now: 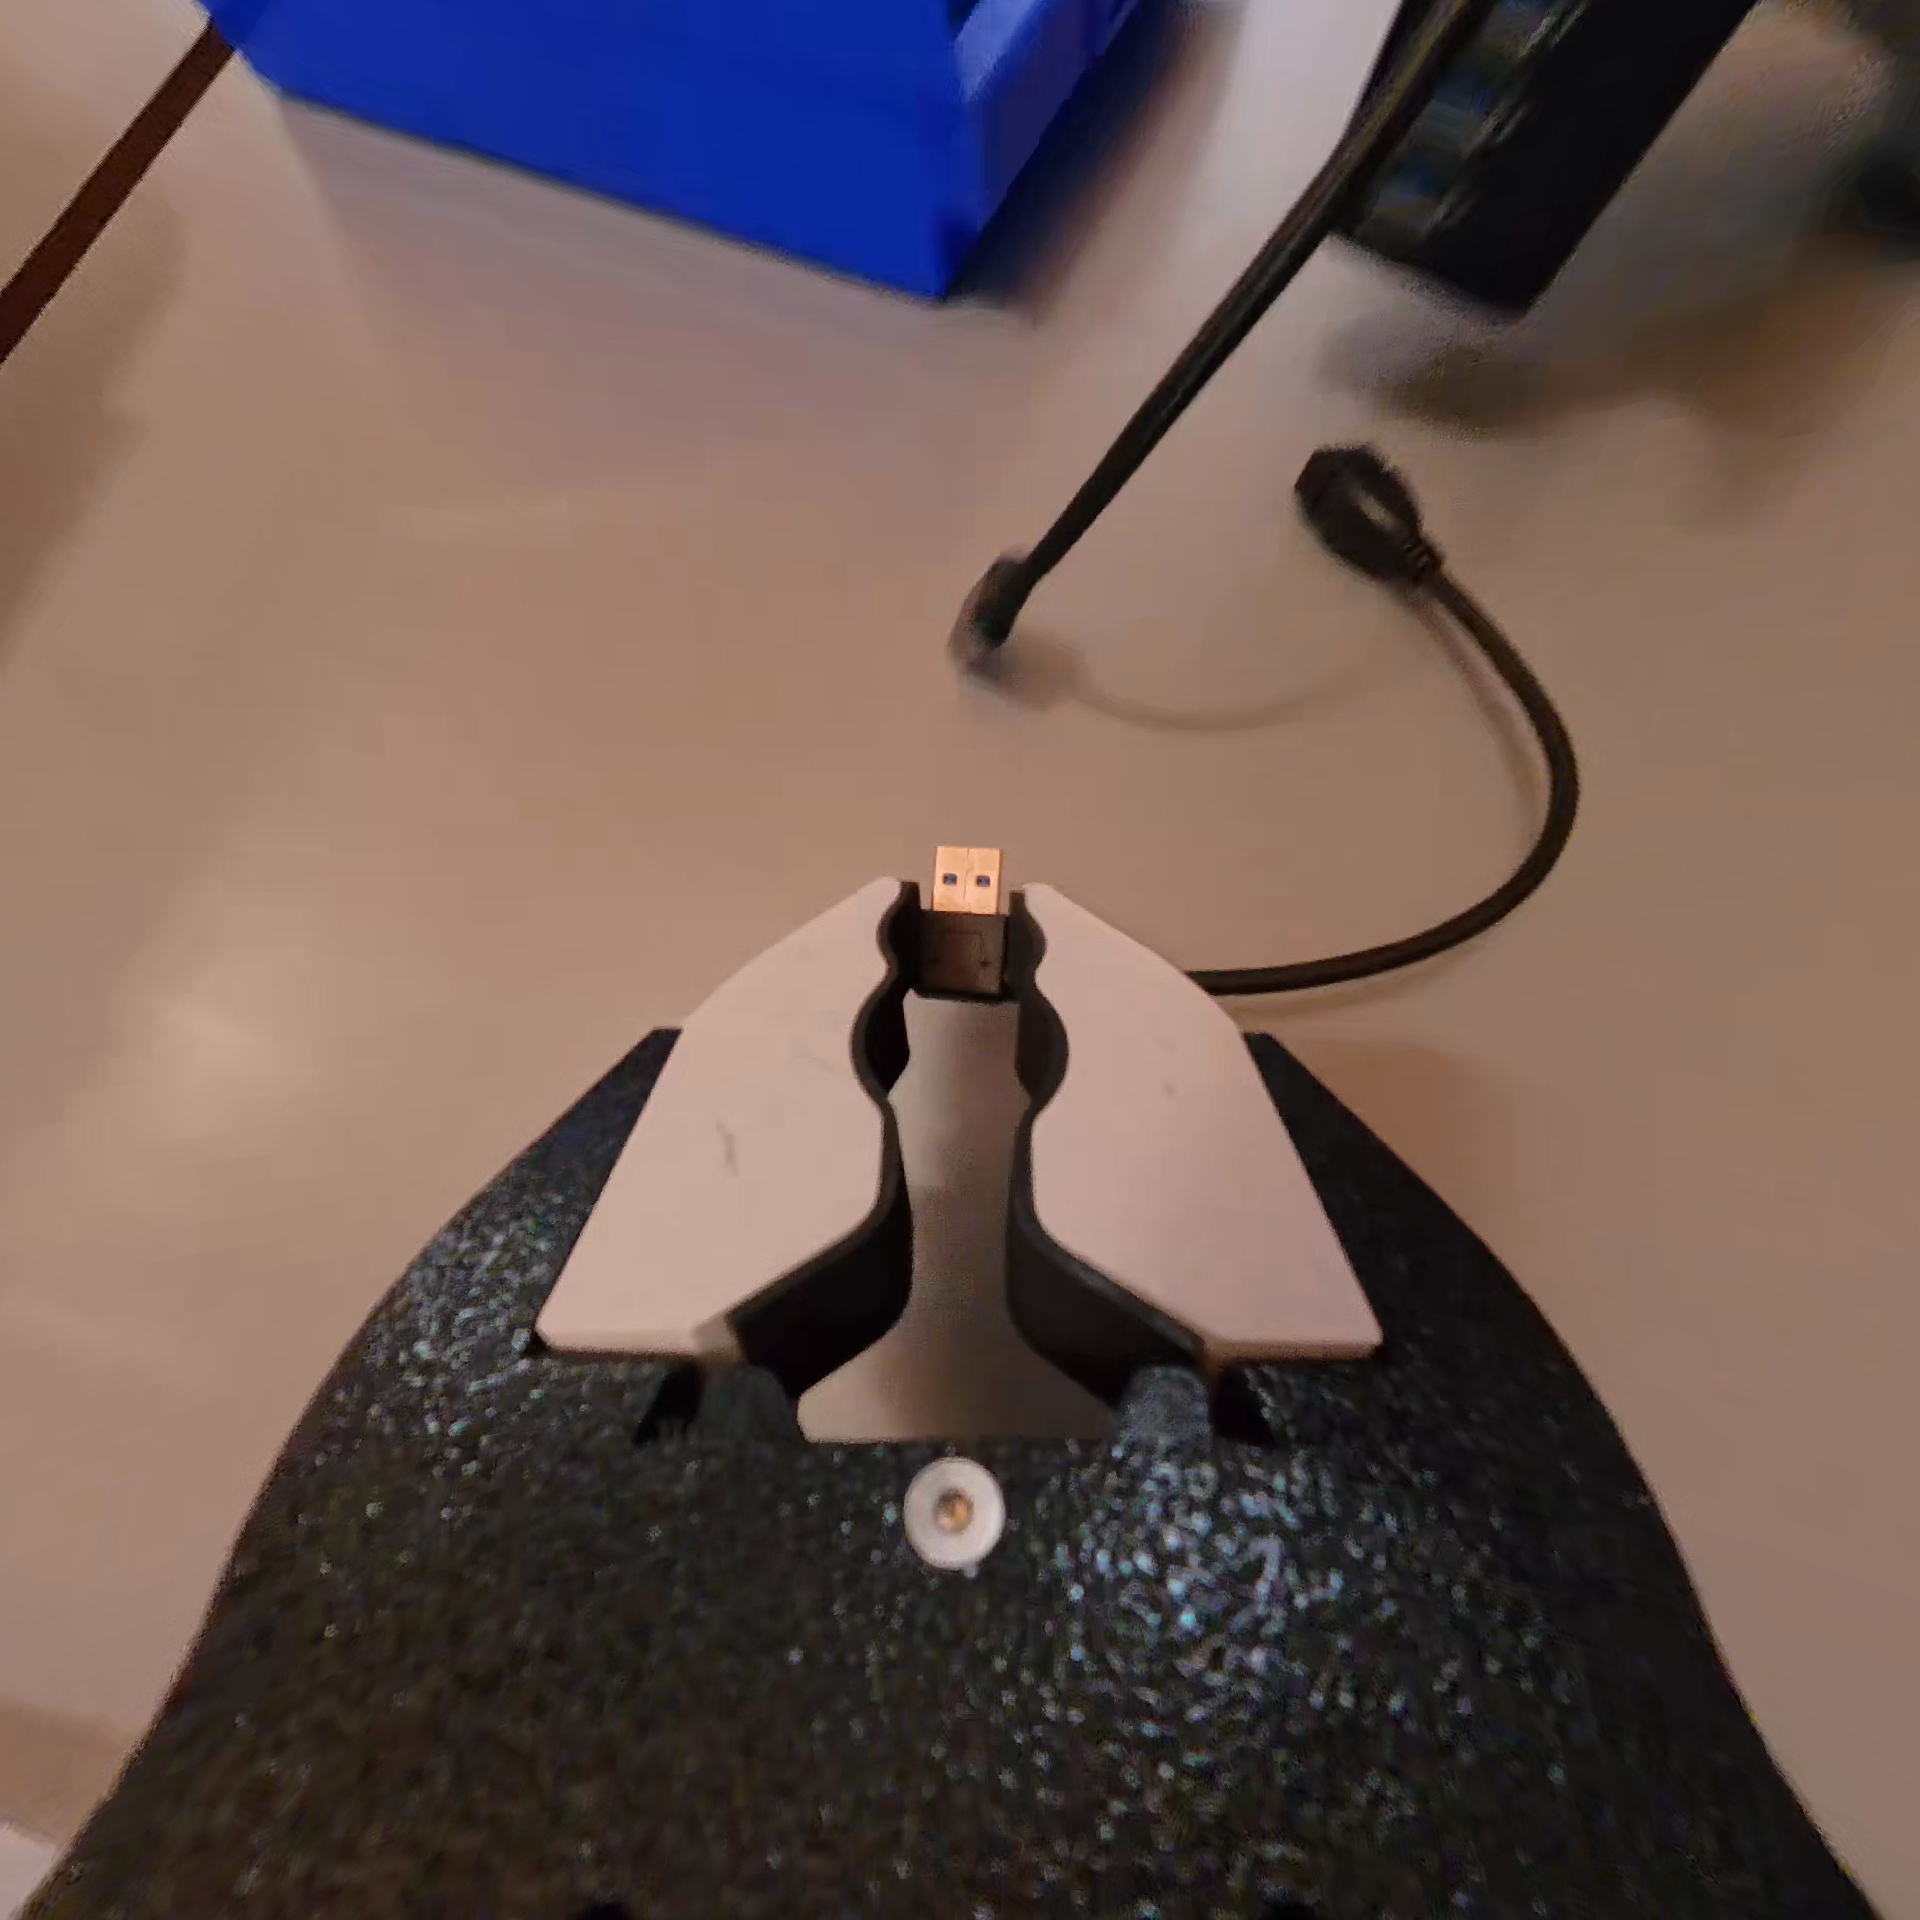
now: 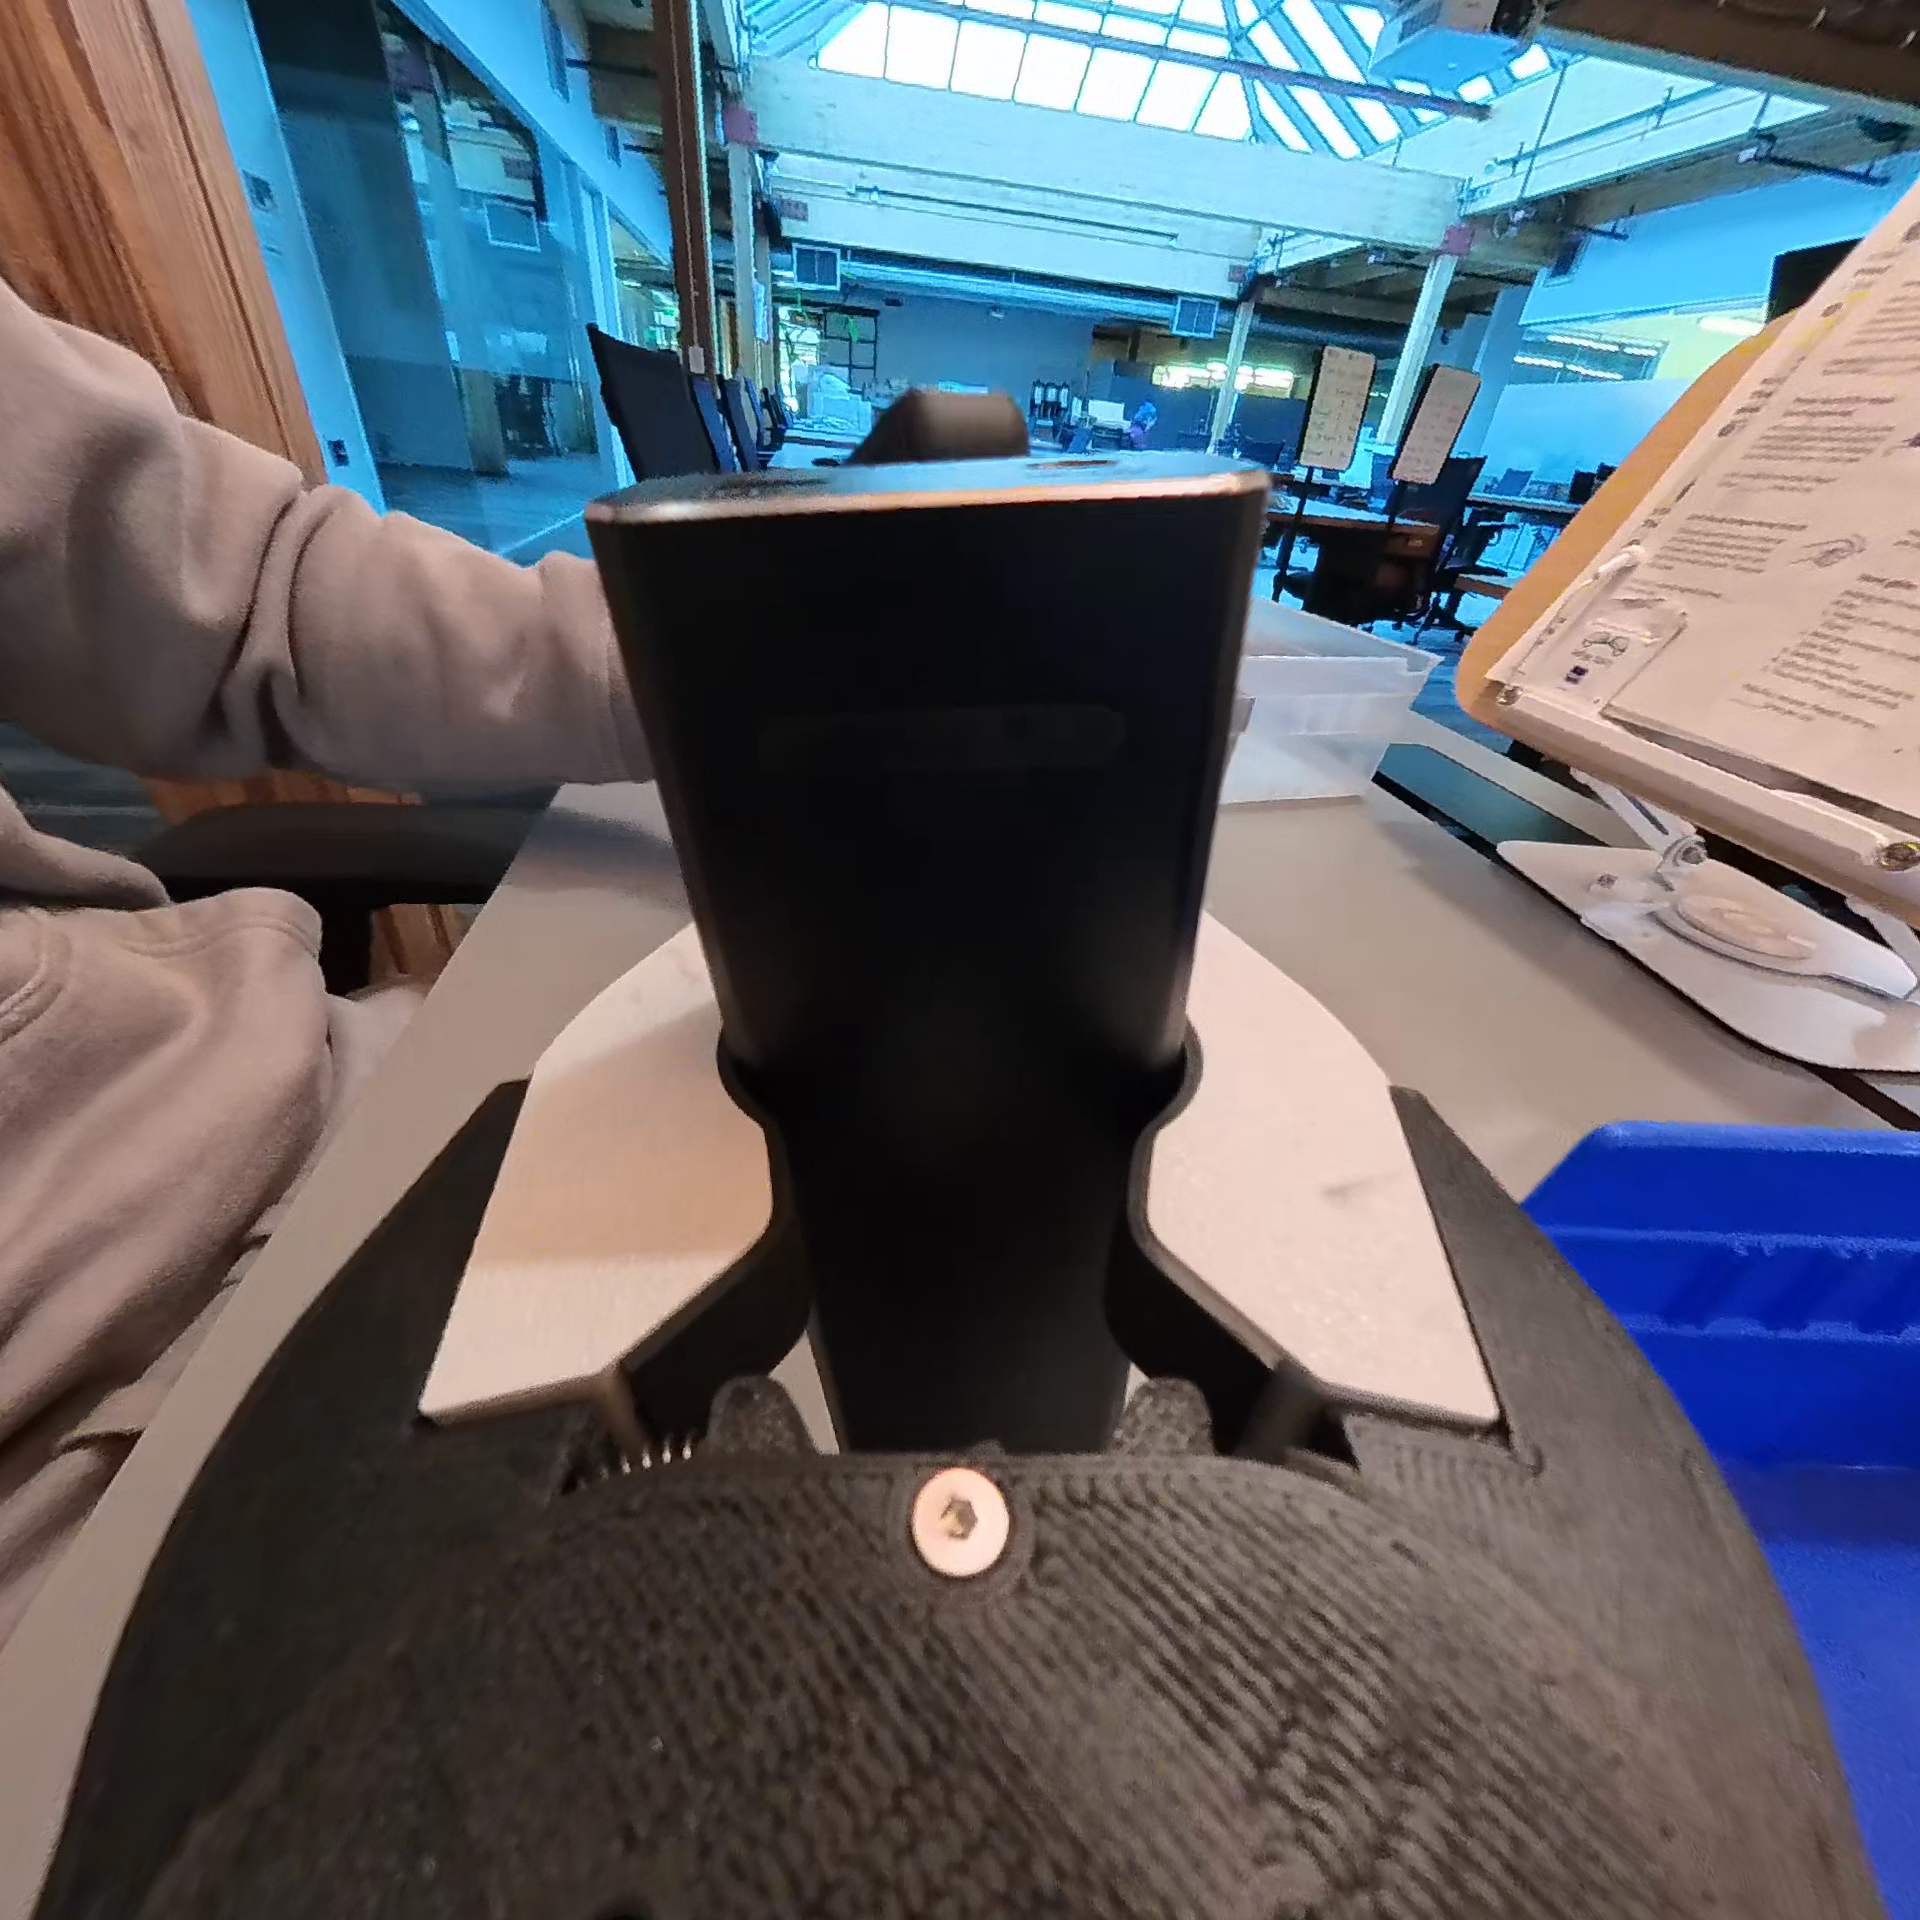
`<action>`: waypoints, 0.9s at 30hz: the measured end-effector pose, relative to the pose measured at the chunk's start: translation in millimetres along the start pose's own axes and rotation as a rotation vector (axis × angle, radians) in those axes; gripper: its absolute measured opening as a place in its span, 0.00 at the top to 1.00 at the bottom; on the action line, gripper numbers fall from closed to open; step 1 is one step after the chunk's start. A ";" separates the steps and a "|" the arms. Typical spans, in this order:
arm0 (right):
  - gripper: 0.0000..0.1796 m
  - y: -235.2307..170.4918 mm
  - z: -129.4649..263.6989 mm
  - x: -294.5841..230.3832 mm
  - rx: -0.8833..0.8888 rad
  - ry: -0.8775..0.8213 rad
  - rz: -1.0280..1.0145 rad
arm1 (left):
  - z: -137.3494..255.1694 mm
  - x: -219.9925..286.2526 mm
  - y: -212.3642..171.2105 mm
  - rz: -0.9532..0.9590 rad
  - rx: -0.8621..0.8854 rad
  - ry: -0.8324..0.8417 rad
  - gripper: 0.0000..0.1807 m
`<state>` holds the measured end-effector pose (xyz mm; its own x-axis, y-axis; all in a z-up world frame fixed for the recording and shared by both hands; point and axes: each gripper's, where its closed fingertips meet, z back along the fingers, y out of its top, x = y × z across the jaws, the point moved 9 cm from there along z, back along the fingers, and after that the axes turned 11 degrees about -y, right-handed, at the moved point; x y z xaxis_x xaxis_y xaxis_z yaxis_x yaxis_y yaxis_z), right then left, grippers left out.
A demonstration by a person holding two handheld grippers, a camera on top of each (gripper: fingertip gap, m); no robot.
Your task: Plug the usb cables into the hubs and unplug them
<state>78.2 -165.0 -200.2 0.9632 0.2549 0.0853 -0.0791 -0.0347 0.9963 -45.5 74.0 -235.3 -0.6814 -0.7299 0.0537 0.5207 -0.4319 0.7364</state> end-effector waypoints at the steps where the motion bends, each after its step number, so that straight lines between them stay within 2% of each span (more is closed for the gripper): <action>1: 0.59 -1.2 -0.8 -0.7 0.002 0.009 0.001 | 1.7 5.1 6.1 0.005 0.028 -0.028 0.91; 10: 0.59 -4.4 -4.7 -6.4 0.015 0.098 -0.030 | 31.3 51.5 77.6 0.003 0.159 -0.200 0.91; 18: 0.59 2.4 -16.5 -17.2 0.006 0.151 -0.060 | 15.9 74.2 135.5 -0.092 -0.023 -0.171 0.91; 23: 0.59 6.3 -19.8 -21.9 -0.009 0.159 -0.036 | 5.6 78.8 150.5 -0.098 -0.085 -0.177 0.91; 27: 0.60 6.7 -20.9 -23.1 -0.006 0.163 -0.032 | 1.7 80.4 154.6 -0.098 -0.068 -0.200 0.91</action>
<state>50.1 -150.9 -195.2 0.9109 0.4092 0.0538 -0.0507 -0.0184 0.9985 -20.7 -50.6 -116.0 -0.8152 -0.5663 0.1215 0.4758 -0.5351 0.6980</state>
